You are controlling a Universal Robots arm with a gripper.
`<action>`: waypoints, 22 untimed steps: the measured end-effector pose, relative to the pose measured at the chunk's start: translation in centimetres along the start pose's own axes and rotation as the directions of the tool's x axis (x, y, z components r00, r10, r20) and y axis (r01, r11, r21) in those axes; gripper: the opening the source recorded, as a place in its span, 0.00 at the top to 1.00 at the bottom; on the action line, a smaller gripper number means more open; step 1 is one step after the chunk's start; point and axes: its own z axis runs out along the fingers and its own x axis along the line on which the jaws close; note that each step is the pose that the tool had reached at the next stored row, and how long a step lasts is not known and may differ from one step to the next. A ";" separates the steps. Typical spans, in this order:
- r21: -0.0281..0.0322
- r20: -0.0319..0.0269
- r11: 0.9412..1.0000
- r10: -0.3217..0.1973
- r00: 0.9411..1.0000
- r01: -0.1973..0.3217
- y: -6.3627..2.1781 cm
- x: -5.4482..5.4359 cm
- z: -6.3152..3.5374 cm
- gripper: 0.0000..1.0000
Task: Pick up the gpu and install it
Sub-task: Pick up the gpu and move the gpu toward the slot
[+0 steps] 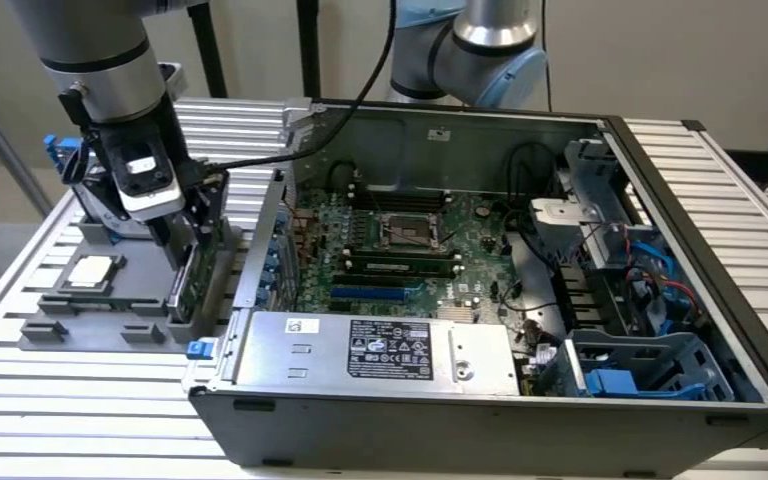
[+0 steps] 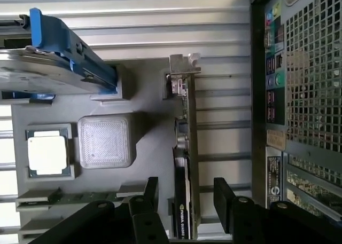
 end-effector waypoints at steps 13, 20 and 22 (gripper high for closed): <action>-0.001 0.014 1.000 0.000 1.000 0.000 -0.06 0.3 2.26 0.00; -0.004 0.019 1.000 0.000 1.000 0.000 -0.06 0.4 2.50 0.00; -0.005 0.019 1.000 0.000 1.000 0.000 -0.03 0.4 2.54 0.00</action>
